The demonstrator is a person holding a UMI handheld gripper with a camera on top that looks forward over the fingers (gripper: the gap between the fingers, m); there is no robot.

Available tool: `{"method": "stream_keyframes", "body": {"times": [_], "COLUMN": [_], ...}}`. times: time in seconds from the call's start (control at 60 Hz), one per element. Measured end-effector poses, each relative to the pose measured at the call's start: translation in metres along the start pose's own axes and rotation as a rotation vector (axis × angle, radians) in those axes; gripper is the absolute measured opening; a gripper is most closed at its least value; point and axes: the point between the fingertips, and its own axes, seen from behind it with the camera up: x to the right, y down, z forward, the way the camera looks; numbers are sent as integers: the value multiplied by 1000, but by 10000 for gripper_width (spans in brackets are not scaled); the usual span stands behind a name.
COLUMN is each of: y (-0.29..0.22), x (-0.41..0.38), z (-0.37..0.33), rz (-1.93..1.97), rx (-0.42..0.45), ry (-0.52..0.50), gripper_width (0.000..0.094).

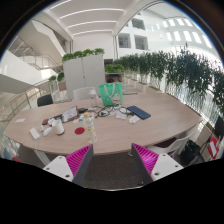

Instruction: Pour water

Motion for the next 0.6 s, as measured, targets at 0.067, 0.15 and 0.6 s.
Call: {"method": "stream_keyframes", "body": {"times": [0.067, 0.15, 0.6], "y": [-1, -1, 44], "x": [2, -7, -72], "z": [0, 4, 124], "rz": [-7, -15, -93], "rx": [4, 18, 220], "ry": [18, 34, -120], "gripper_width": [840, 841, 835]}}
